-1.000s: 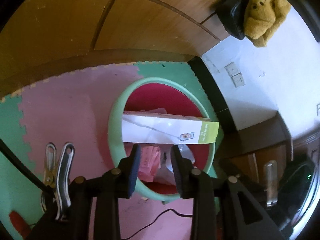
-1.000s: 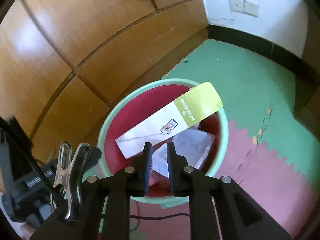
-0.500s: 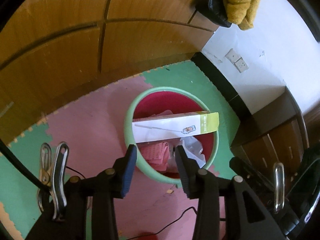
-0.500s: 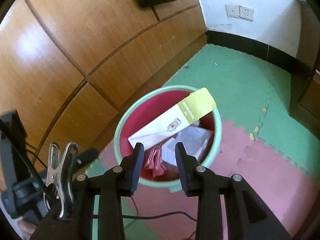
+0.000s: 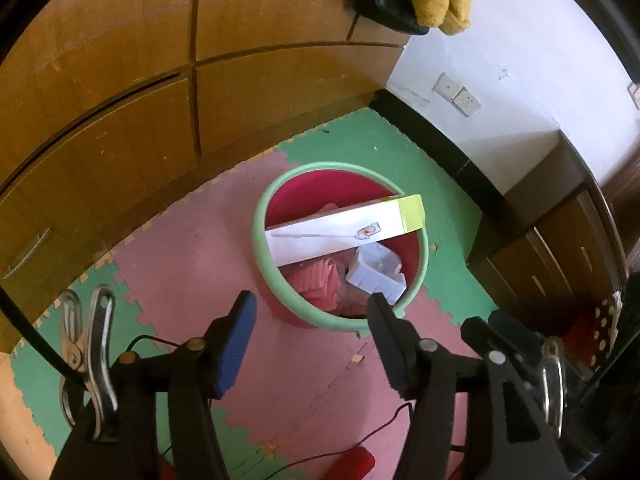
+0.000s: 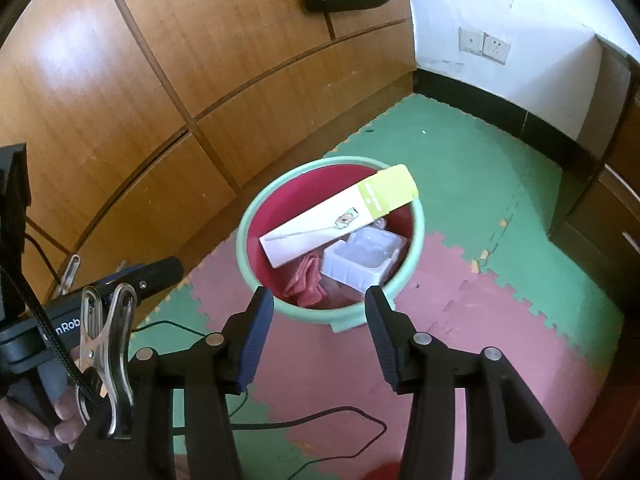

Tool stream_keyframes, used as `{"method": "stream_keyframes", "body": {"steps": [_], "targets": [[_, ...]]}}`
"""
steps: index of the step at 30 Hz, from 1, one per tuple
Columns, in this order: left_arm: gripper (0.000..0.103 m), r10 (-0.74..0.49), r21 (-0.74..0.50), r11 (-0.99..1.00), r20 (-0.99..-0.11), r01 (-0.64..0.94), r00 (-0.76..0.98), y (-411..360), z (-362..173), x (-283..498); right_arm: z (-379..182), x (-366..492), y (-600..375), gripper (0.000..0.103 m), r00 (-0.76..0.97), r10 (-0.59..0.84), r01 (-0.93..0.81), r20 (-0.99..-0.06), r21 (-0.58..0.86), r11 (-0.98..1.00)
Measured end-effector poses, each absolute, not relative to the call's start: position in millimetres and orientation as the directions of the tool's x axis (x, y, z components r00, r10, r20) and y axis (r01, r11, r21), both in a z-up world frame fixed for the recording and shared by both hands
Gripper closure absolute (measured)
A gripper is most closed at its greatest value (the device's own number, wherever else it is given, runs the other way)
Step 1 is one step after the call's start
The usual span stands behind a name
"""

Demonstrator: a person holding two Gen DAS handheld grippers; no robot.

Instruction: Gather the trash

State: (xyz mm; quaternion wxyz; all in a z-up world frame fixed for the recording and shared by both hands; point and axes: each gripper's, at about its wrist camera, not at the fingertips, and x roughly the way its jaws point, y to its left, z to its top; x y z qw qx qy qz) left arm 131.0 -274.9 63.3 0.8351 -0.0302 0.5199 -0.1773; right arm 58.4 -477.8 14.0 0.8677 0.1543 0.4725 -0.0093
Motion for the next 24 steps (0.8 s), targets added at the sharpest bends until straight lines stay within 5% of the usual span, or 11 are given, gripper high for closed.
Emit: {"method": "stream_keyframes", "body": {"steps": [24], "targets": [[0.041, -0.292, -0.180, 0.935, -0.882, 0.307, 0.370, -299.6, 32.9, 129.2, -18.5, 62.8, -491.4, 0.054, 0.572, 0.065, 0.242, -0.817, 0.244, 0.939]]}}
